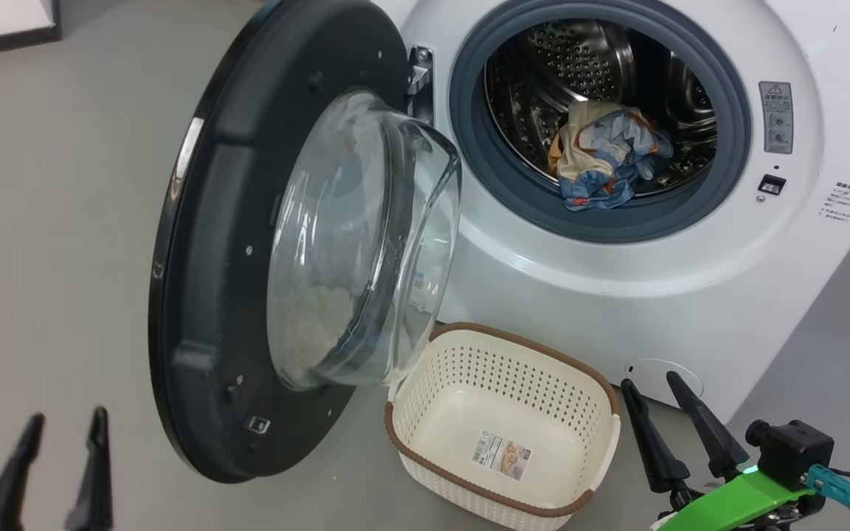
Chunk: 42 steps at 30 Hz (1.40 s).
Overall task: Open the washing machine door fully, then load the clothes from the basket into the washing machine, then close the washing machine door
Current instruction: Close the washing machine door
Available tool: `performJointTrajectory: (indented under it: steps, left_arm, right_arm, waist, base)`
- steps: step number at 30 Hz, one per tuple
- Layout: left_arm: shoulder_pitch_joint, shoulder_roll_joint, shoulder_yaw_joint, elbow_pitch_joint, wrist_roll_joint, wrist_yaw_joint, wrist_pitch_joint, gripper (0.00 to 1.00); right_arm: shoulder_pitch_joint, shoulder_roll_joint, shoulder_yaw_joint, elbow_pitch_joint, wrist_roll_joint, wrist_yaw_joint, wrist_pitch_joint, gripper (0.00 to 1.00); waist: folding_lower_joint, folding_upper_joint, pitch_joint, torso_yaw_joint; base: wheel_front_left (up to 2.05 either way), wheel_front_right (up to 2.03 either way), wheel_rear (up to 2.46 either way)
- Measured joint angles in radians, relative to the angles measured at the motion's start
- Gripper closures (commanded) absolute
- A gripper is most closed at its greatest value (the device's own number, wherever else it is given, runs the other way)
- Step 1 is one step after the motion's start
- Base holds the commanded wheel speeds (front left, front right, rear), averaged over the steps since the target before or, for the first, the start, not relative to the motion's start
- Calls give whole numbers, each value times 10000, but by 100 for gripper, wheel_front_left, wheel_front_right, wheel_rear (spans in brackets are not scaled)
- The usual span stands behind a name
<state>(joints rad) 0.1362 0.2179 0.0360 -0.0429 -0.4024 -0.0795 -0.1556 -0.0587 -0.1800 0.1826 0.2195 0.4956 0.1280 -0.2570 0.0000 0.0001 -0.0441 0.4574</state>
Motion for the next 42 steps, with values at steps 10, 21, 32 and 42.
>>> performJointTrajectory:
  steps: [10, 21, 32, 42]
  left_arm:
    - [-1553, 1045, 587, -422, -1492, -230, 1718, 0]
    - [-4133, 1287, 1448, 537, -4792, -61, 4307, 85]
    - [-4918, 909, 2029, 1243, -7586, 1271, 6773, 100]
    - [-5715, 284, 2502, 1367, -9170, 3354, 8073, 100]
  right_arm:
    - [0, 146, -8, -19, -2, 0, 0, 0]
    - [-8, 180, -6, -4, -2, 0, 0, 0]
    - [-8, 178, -21, 8, 0, 0, 0, 0]
    - [-8, 174, -12, 36, 0, 0, 0, 0]
  waist:
    - [0, 0, 105, -30]
    - [0, 0, 137, -302]
    - [0, -1, 151, -657]
    - [0, 0, 137, -855]
  base:
    - [0, 0, 0]
    - [0, 0, 0]
    - [0, 0, 0]
    - [0, 0, 0]
